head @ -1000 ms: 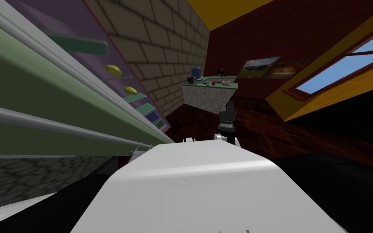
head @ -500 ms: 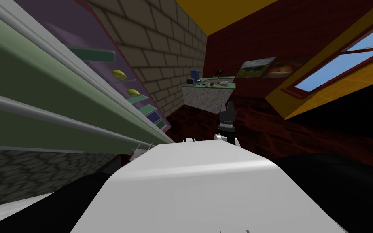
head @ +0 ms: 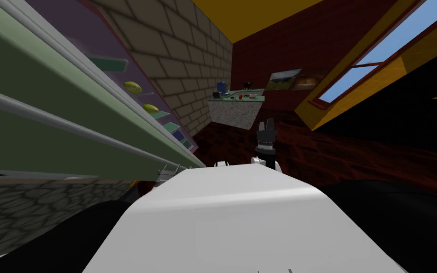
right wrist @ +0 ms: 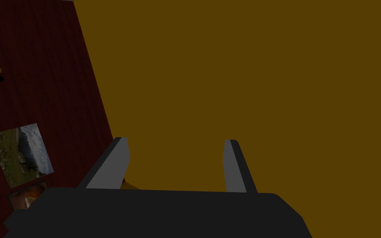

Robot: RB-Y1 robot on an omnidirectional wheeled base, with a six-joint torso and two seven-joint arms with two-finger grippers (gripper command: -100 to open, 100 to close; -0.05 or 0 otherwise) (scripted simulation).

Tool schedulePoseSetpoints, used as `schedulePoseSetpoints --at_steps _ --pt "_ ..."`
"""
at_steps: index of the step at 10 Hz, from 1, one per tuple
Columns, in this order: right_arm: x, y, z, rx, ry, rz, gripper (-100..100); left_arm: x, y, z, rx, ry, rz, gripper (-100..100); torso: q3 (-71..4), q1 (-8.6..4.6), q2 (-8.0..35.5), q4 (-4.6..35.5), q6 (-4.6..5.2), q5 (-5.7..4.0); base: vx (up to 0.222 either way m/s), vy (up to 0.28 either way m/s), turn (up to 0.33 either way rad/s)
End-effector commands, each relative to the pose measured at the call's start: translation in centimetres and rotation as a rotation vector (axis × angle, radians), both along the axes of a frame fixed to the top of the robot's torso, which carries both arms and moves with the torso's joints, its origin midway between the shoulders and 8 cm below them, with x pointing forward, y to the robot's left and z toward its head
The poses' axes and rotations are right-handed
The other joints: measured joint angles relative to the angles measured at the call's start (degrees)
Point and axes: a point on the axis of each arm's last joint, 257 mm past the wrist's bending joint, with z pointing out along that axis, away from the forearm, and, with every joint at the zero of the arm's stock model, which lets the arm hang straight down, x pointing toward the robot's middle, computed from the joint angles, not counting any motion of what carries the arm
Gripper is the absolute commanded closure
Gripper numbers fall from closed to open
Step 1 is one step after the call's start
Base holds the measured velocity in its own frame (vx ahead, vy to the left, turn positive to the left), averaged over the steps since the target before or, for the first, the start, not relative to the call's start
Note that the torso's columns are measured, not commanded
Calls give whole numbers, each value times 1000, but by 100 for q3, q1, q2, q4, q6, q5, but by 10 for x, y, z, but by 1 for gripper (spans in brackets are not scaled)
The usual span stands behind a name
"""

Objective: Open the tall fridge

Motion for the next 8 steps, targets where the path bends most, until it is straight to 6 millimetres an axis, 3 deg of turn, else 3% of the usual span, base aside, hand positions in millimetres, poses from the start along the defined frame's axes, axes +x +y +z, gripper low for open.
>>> schedulePoseSetpoints --at_steps 1,5,6,8 --pt "0 0 0 0 0 0 0 -6 23 -22 27 53 46 100 -36 12 -62 -20 6 6 19 -5 11" --pt "0 0 0 0 0 0 0 -11 29 -30 30 72 58 100 -16 63 -39 -44 22 37 23 -10 -2" --pt "0 0 0 0 0 0 0 -1 4 -3 2 9 -14 100 -15 75 -35 -47 13 35 -123 14 6" --pt "0 0 0 0 0 0 0 -4 0 1 5 11 -35 100 16 -13 45 7 17 -6 -169 46 2"
